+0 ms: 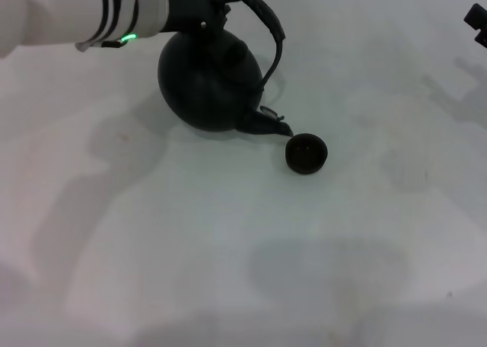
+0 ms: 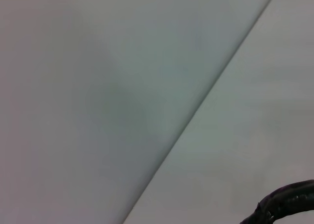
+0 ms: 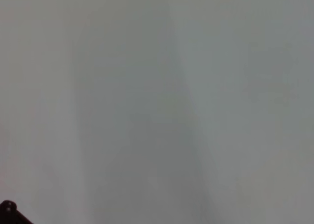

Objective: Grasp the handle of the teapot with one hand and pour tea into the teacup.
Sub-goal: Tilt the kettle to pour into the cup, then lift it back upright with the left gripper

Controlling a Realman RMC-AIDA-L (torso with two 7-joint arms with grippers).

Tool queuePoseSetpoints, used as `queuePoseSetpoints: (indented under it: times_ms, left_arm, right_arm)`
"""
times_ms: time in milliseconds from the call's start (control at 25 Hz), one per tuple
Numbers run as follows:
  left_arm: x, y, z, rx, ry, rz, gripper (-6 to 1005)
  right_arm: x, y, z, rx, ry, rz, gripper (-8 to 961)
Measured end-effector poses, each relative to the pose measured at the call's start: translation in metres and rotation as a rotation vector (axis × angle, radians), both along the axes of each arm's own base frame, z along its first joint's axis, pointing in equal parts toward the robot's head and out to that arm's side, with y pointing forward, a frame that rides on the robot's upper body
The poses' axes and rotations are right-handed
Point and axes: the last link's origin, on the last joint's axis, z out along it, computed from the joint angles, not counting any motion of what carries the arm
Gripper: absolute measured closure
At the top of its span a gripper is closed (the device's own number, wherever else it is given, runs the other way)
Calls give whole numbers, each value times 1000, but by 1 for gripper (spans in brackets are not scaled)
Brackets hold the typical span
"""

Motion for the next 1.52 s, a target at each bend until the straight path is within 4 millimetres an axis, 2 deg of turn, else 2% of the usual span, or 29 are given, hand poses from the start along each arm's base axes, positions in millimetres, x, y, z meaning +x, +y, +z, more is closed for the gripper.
queuePoseSetpoints:
  times_ms: [840, 1520]
  left_arm:
    - [15, 4, -2, 20, 58, -69, 895]
    - [30, 4, -14, 4, 135, -143, 894]
  right_arm:
    - [-2, 6, 1, 8, -3, -3, 118]
    - [0, 8, 0, 11, -13, -20, 118]
